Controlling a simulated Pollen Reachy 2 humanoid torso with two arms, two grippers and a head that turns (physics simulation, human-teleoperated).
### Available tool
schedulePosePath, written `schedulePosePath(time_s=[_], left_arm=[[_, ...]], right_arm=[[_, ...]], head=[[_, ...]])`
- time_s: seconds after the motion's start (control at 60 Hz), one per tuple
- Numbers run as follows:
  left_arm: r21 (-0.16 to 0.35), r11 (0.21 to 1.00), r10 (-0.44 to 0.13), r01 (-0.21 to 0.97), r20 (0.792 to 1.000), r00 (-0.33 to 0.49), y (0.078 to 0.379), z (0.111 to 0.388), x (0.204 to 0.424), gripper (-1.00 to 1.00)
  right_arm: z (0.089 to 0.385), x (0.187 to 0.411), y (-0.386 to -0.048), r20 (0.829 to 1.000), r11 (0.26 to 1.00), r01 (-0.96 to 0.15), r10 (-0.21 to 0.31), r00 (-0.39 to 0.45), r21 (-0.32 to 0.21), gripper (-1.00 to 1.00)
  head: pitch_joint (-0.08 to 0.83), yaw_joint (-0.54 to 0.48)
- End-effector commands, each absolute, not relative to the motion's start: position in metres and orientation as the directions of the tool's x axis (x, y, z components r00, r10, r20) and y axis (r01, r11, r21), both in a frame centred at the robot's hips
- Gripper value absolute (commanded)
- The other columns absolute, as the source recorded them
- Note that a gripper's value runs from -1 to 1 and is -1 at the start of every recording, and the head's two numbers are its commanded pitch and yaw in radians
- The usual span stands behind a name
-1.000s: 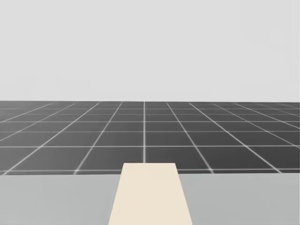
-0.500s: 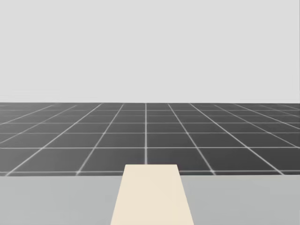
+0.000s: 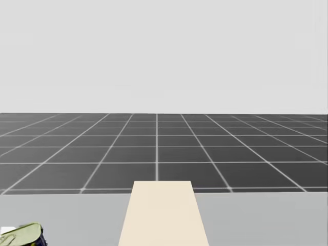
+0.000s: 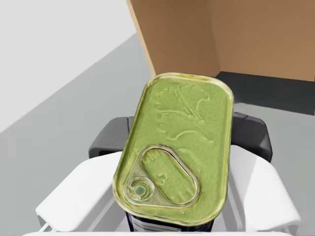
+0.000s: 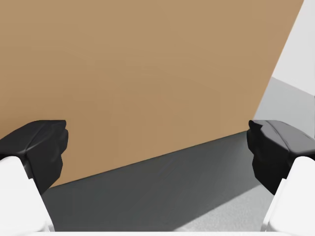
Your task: Retrieve the object from inside the box.
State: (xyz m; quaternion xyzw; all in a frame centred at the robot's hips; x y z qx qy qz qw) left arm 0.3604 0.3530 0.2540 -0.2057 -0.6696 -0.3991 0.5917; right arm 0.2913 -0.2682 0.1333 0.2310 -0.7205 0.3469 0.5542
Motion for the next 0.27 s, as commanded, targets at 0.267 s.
schedulePosePath(time_s=[0.267], left_arm=[[0.470, 0.659, -0.241, 0.587, 0.872, -0.427, 0.343, 0.384, 0.398, 1.00]], right_arm=[[0.133, 0.292, -0.270, 0.952, 0.666, -0.696, 0.074, -0.297, -0.269, -1.00]], head=[[0.021, -0.04]])
